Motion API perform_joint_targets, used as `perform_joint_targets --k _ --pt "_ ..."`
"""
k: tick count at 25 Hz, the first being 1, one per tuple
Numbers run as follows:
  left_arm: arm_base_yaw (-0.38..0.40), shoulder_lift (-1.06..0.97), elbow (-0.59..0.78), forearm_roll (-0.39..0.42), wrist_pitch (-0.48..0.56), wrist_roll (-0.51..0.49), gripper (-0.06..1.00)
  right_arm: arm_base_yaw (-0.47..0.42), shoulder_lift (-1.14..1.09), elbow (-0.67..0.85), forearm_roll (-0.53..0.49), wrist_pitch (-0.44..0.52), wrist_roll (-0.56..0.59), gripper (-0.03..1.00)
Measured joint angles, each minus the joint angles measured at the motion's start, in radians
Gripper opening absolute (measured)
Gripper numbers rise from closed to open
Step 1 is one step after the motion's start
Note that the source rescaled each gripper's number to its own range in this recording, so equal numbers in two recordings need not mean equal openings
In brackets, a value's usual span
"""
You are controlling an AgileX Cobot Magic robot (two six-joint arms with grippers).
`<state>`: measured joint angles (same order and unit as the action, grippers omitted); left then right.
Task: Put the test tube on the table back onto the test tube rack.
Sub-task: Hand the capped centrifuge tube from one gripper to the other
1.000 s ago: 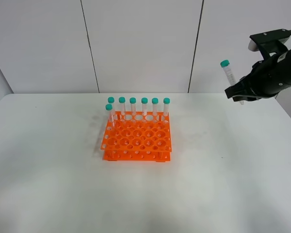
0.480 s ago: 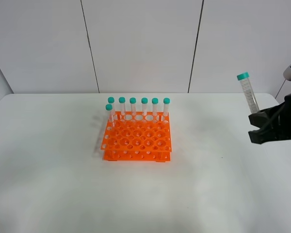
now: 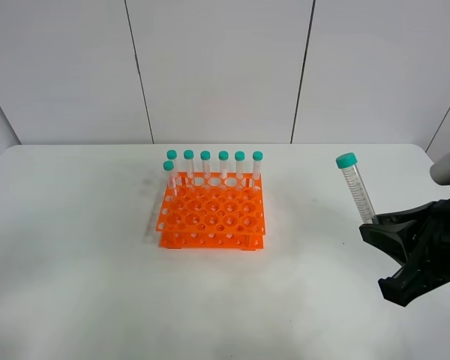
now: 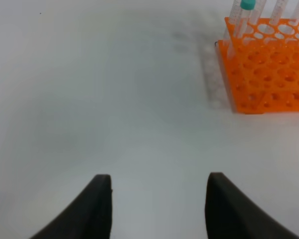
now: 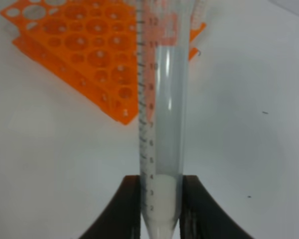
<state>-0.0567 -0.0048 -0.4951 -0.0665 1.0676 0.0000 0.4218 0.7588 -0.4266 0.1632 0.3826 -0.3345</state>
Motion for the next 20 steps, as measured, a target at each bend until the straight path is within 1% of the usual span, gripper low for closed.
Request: perform_joint_targets --k 2,5,7,10,14,20 --pt "0.000 0.000 0.000 0.000 0.000 0.000 0.72 0.035 0.000 0.000 0.000 0.004 0.045 0.01" --pt "0.000 0.000 0.000 0.000 0.000 0.000 0.72 0.109 0.000 0.001 0.000 -0.007 0.115 0.01" --pt "0.000 0.000 0.000 0.000 0.000 0.000 0.72 0.164 0.000 0.001 0.000 -0.040 0.166 0.01" --pt "0.000 0.000 0.000 0.000 0.000 0.000 0.72 0.221 0.000 0.012 -0.011 -0.117 0.229 0.01" --pt "0.000 0.000 0.000 0.000 0.000 0.000 0.72 0.236 0.000 0.060 -0.032 -0.191 0.270 0.01" --pt "0.000 0.000 0.000 0.000 0.000 0.000 0.72 0.236 0.000 0.105 -0.022 -0.218 0.276 0.01"
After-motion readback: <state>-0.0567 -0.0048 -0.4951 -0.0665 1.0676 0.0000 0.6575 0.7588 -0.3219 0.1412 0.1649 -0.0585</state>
